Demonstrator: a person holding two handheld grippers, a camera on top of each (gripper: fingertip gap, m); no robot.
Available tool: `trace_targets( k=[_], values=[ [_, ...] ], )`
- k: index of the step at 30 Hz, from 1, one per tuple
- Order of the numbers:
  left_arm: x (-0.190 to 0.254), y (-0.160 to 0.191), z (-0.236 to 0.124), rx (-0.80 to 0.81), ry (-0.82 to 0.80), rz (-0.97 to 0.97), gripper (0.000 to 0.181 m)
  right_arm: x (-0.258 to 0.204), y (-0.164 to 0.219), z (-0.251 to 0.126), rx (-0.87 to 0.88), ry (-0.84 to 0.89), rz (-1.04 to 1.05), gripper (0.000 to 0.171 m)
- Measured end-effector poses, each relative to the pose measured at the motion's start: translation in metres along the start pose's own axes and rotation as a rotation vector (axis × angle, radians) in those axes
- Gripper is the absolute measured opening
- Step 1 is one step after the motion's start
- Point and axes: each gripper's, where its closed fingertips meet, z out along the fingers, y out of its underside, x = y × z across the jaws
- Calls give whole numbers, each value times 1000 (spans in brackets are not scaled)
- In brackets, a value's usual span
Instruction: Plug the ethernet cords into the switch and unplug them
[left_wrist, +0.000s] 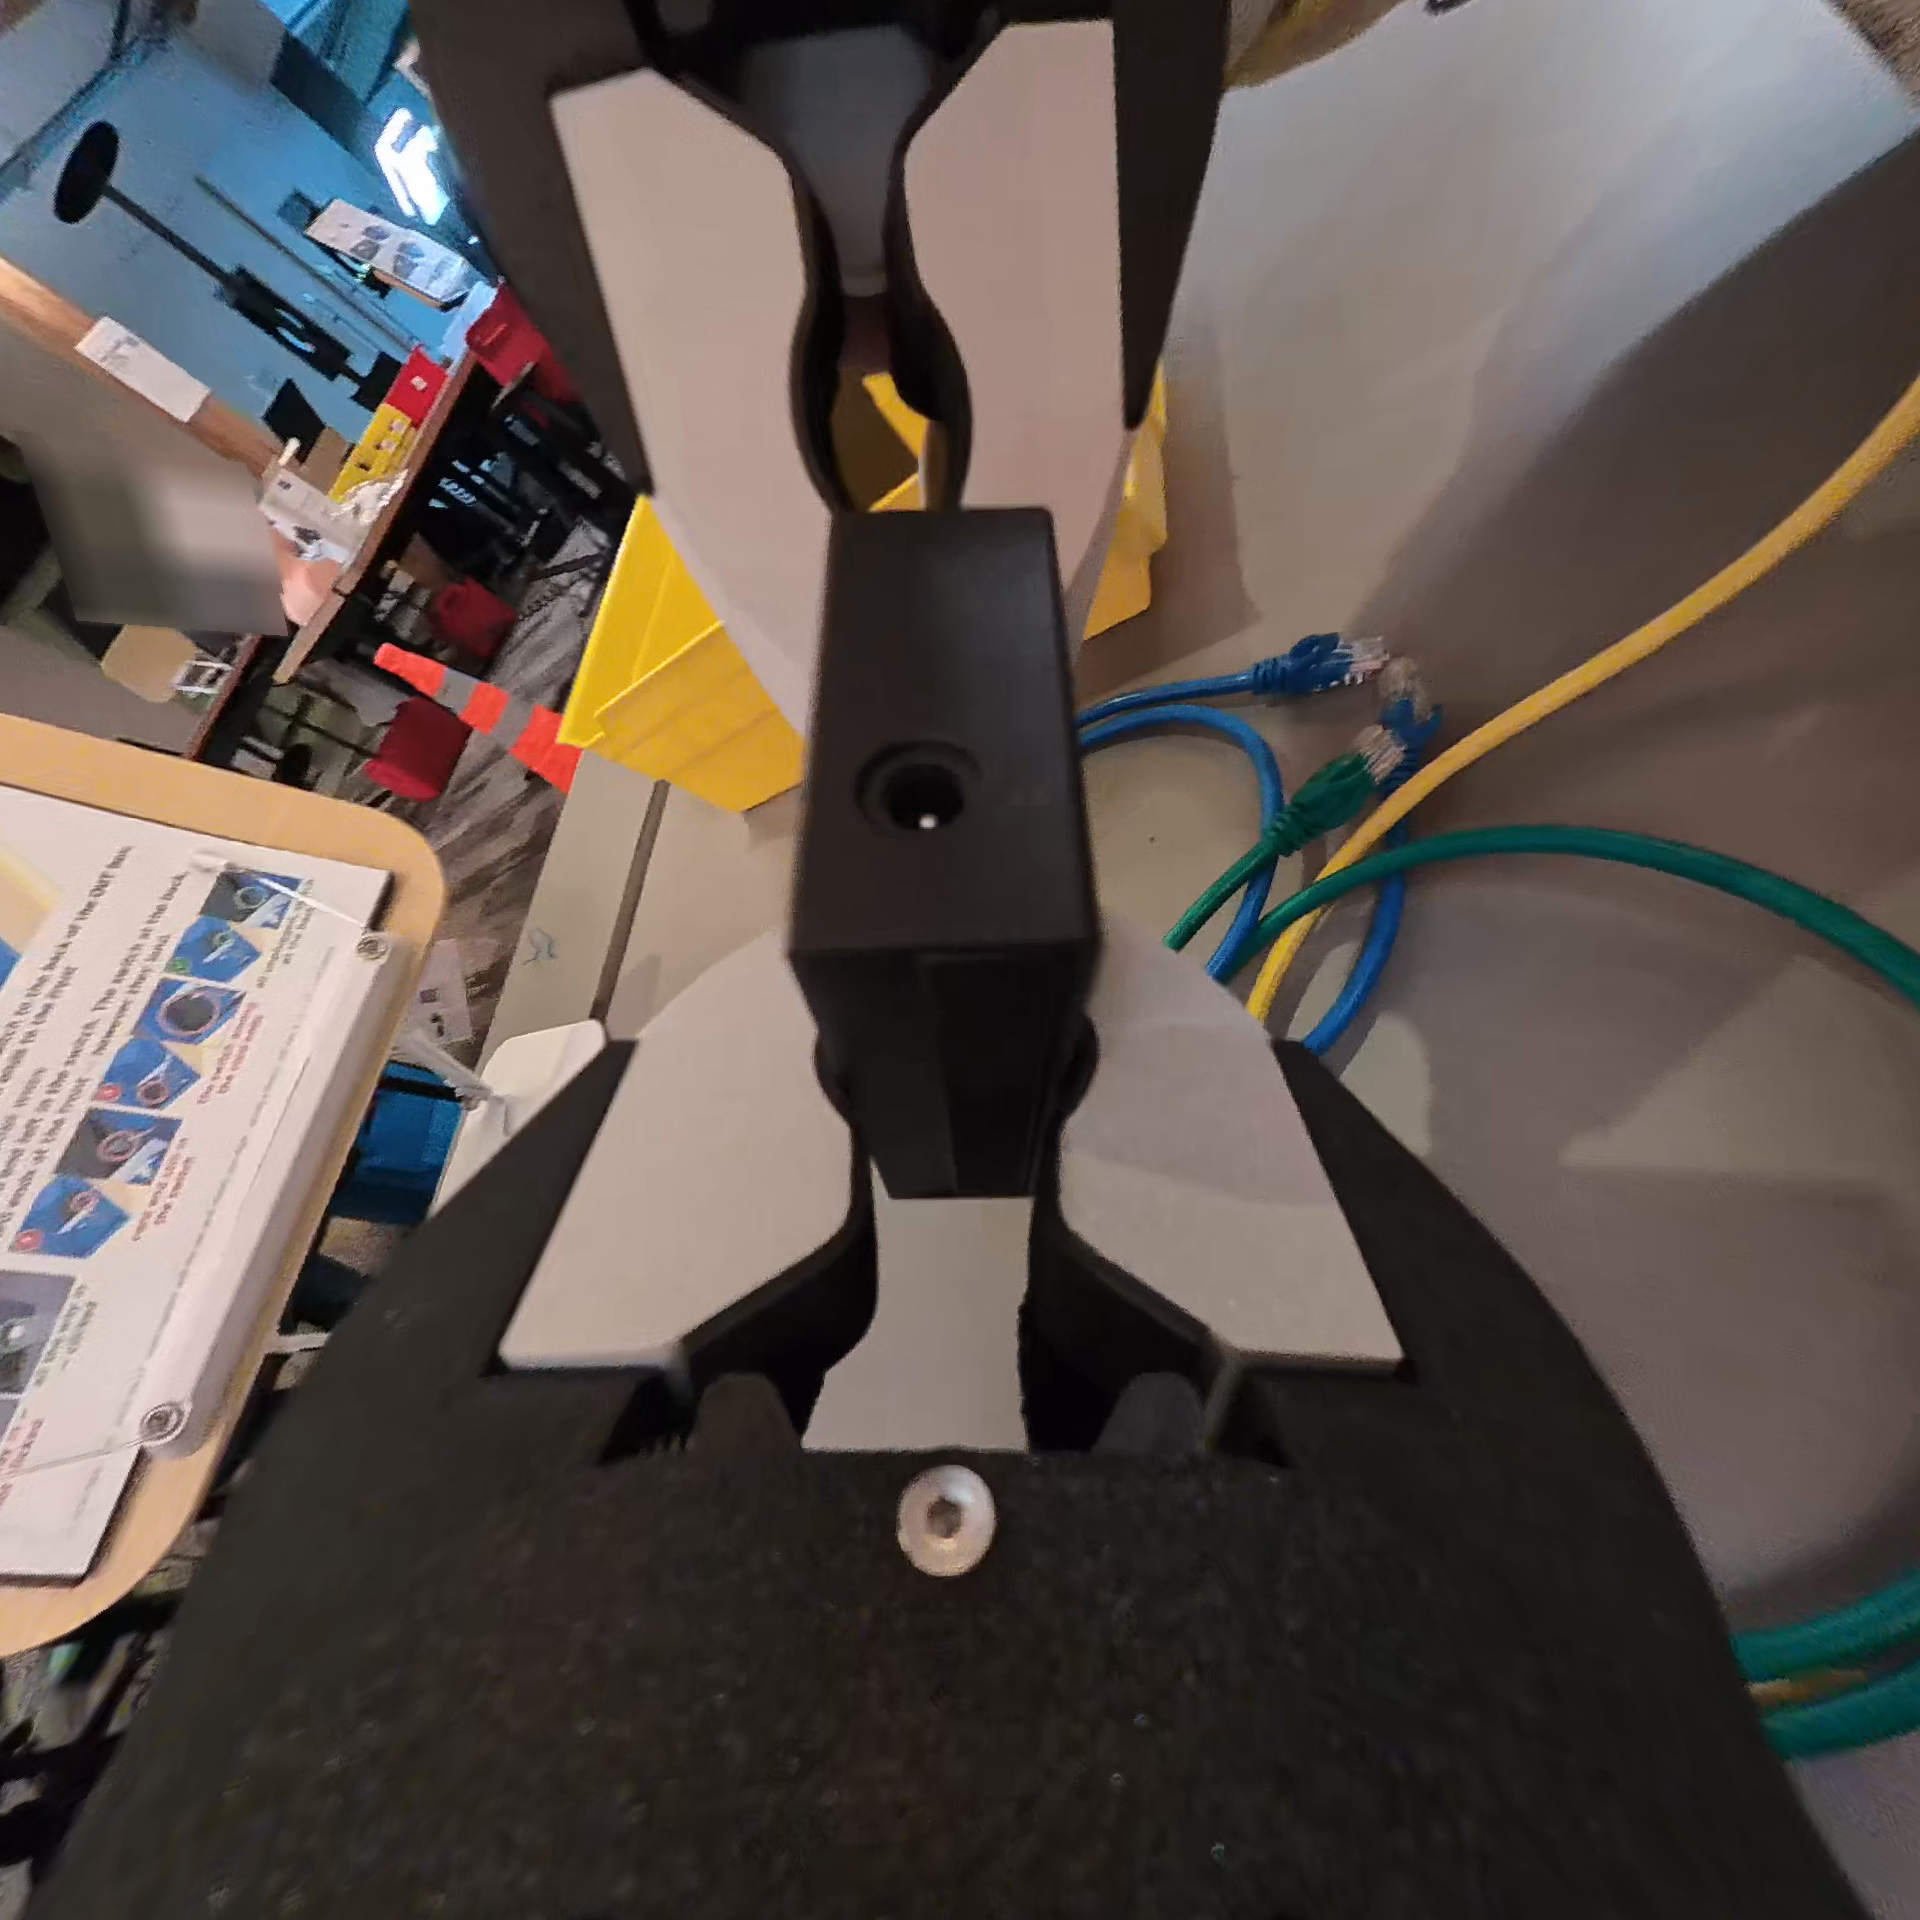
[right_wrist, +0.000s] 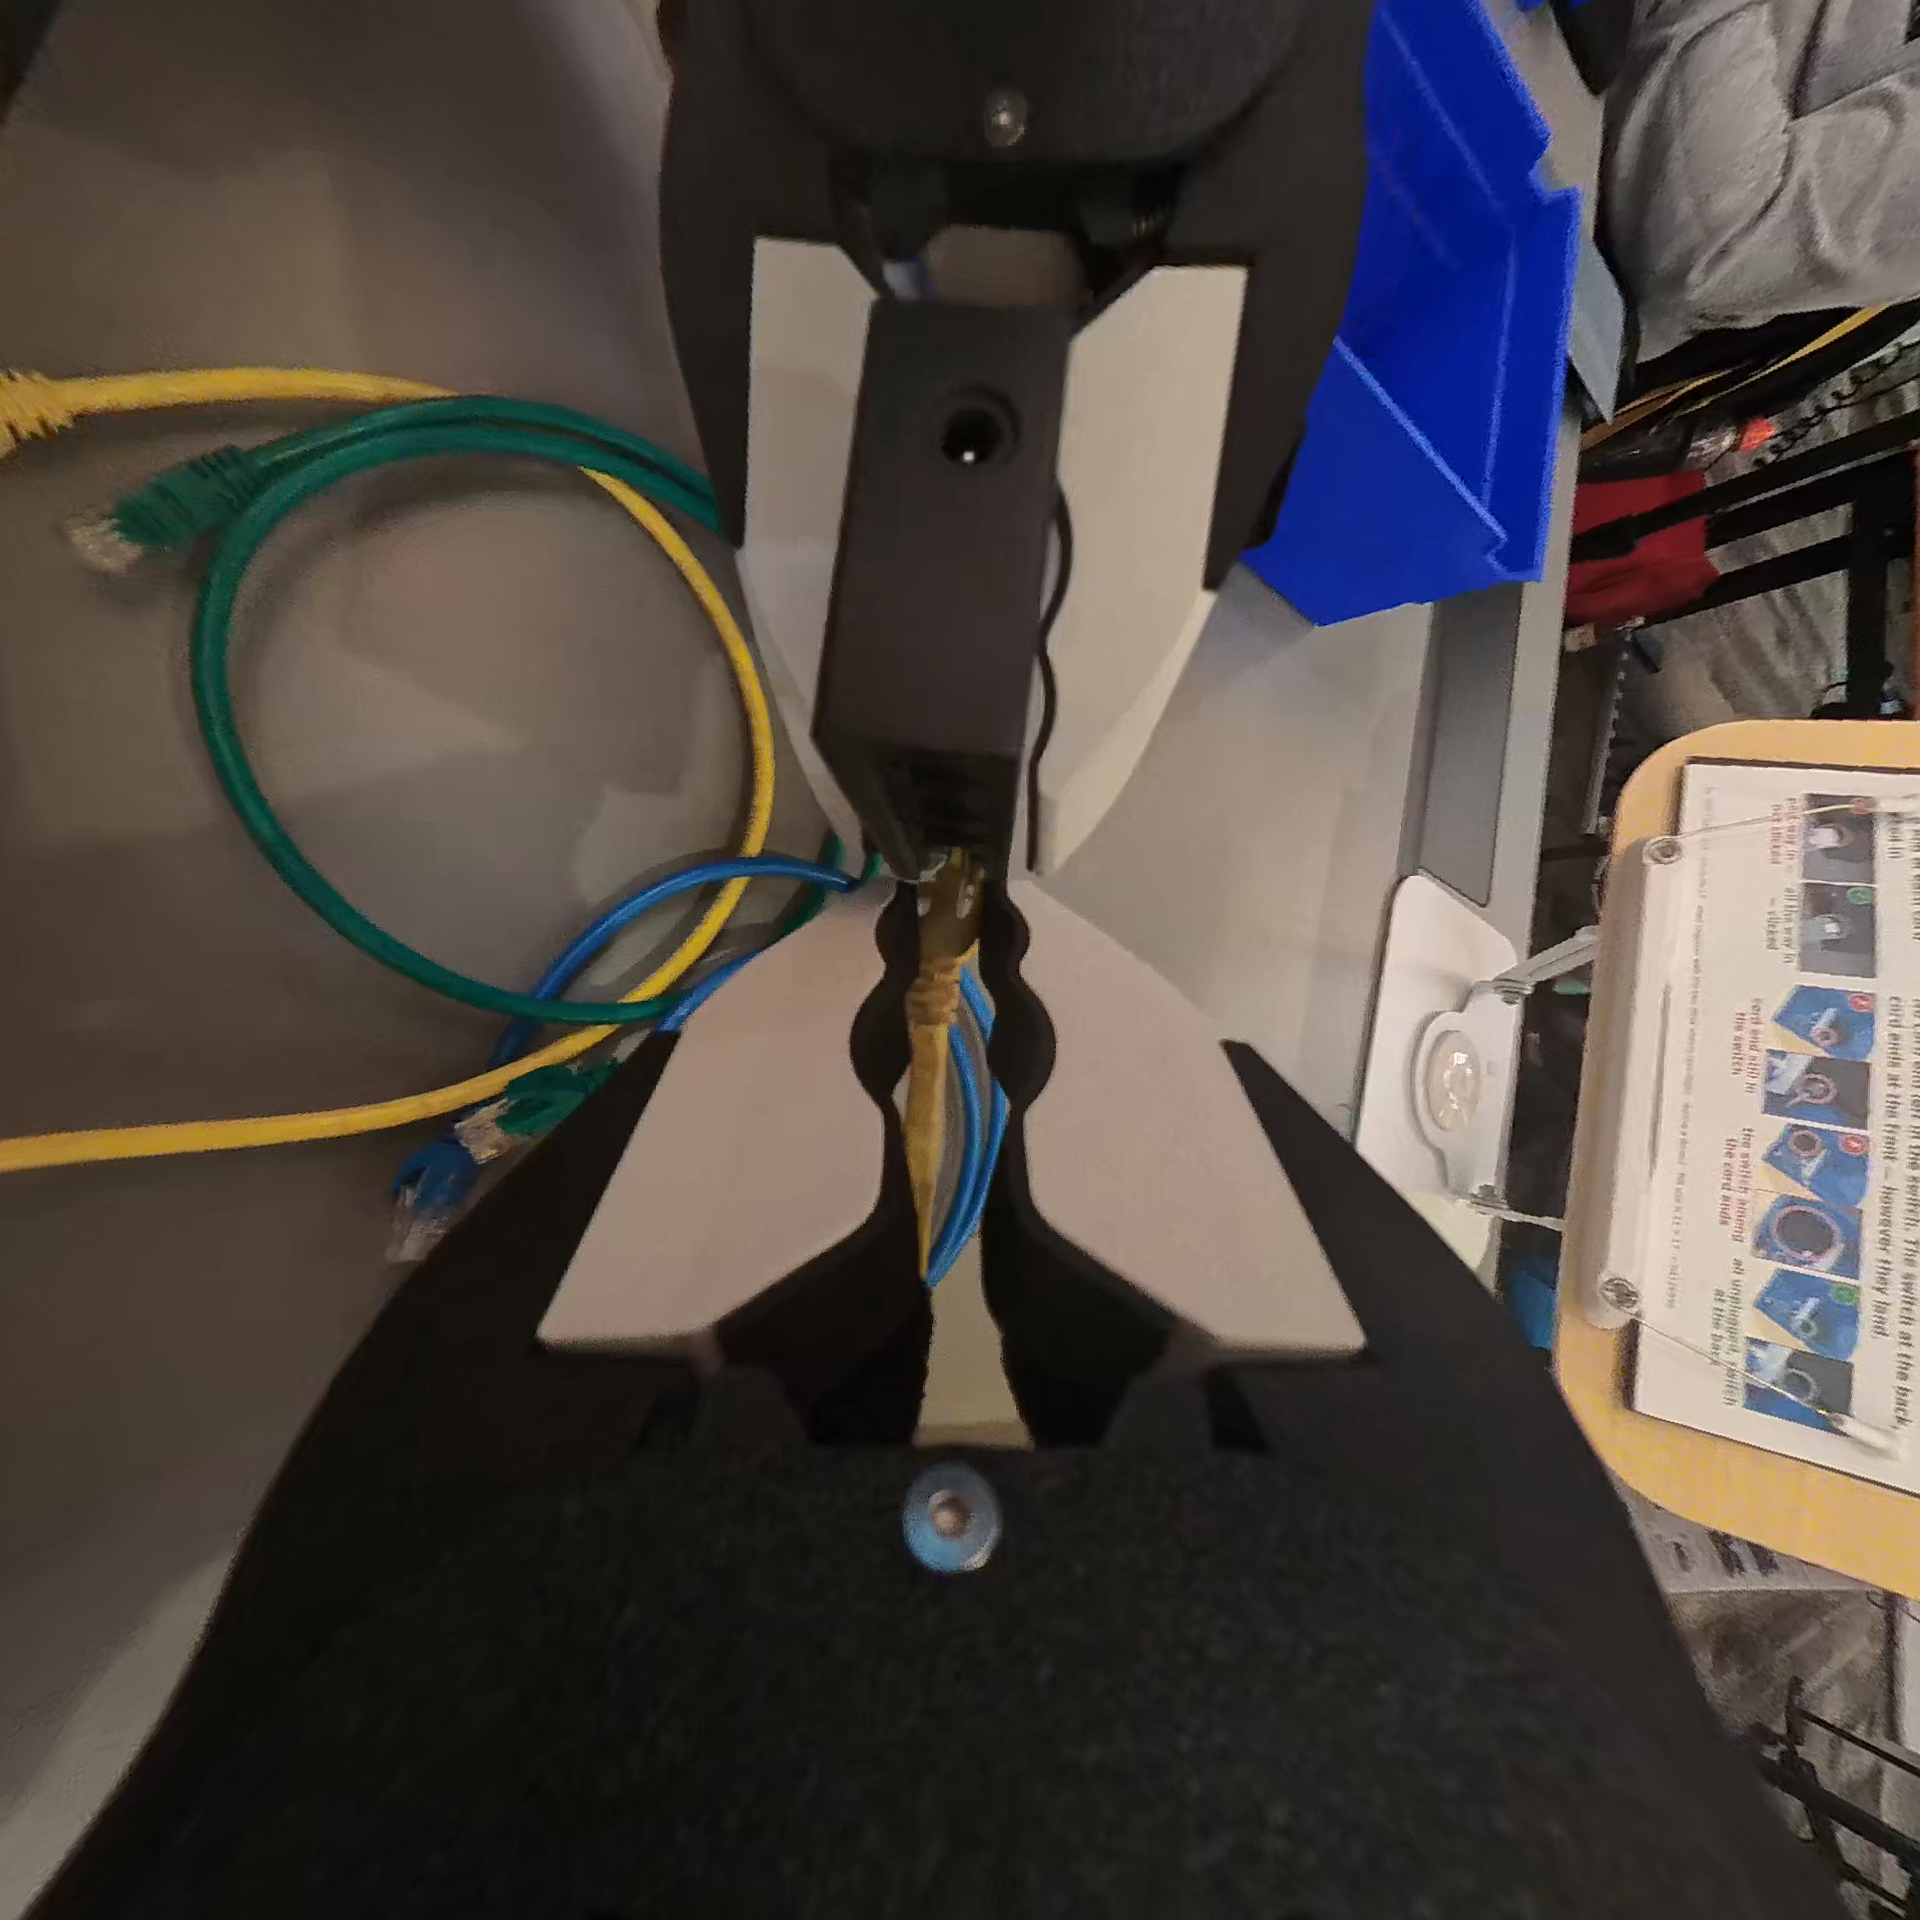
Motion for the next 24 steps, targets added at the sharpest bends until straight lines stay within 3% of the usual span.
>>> trace_targets(
  k=[18,22,24],
  values=[
    [21,6,5,2,102,-54,30,-20,3,6,-12,-66,11,12],
    [10,0,-1,15,50,-33,29,-11,-5,2,74,-39,111,13],
    [5,-3,-3,1,-5,66,30,-8,-7,-2,121,-29,150,14]
  ],
)
